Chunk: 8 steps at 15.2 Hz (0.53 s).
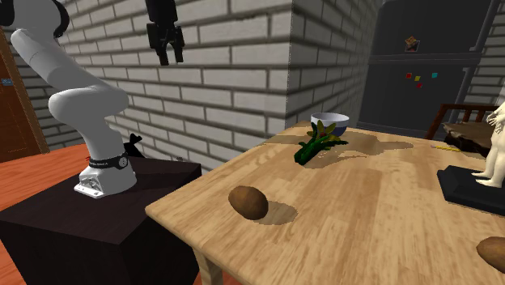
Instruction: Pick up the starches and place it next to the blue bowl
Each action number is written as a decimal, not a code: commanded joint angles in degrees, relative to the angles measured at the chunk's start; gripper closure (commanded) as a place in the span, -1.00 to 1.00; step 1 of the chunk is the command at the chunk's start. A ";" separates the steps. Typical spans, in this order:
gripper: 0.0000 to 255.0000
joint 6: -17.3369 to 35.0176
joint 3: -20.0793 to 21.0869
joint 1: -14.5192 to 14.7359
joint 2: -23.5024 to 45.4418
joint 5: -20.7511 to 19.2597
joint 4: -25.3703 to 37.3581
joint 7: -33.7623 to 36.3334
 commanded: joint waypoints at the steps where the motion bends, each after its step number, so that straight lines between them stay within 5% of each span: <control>1: -1.00 0.00 0.00 0.00 0.00 0.00 0.00 0.00; 8: -1.00 12.58 -1.79 -2.11 8.07 -3.36 -3.32 -1.73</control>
